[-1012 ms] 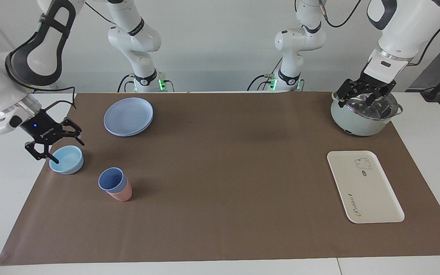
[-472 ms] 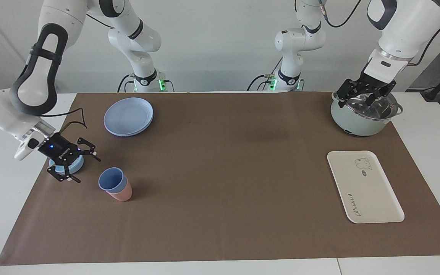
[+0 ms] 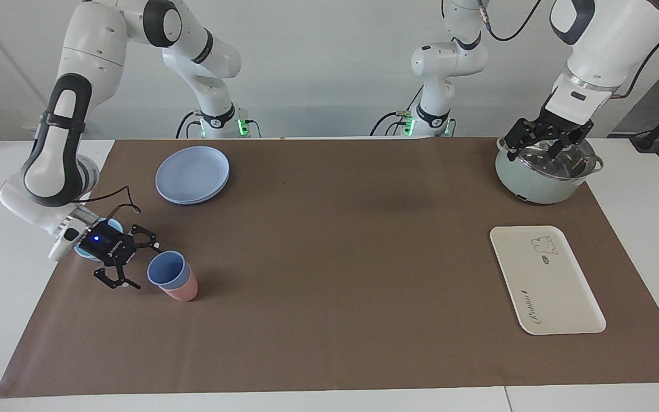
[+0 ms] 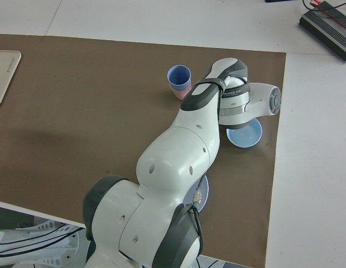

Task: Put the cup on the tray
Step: 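Move the right gripper to the pink cup and close around it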

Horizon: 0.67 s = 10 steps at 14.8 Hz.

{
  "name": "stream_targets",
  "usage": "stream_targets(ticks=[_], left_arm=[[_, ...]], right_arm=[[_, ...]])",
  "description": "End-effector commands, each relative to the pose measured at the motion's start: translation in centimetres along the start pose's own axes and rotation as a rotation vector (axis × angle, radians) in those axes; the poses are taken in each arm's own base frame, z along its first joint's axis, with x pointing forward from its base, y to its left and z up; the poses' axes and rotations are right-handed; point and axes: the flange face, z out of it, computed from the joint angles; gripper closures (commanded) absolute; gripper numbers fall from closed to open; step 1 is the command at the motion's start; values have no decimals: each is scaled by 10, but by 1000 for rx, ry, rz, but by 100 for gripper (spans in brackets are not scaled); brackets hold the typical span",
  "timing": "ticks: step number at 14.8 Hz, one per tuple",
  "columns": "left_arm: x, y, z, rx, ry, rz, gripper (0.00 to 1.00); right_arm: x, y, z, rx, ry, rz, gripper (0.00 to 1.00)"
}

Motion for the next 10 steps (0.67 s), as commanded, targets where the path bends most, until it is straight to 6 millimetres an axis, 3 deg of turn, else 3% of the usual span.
stream_targets(ticks=[1,10], left_arm=[[-9,-3,-1,1,-1,-3,0],[-8,-3,-2,1,1,0,0]], right_arm=[[10,-2,17,18,54,-17,0],[12,-4,38,8,111,-16,0]])
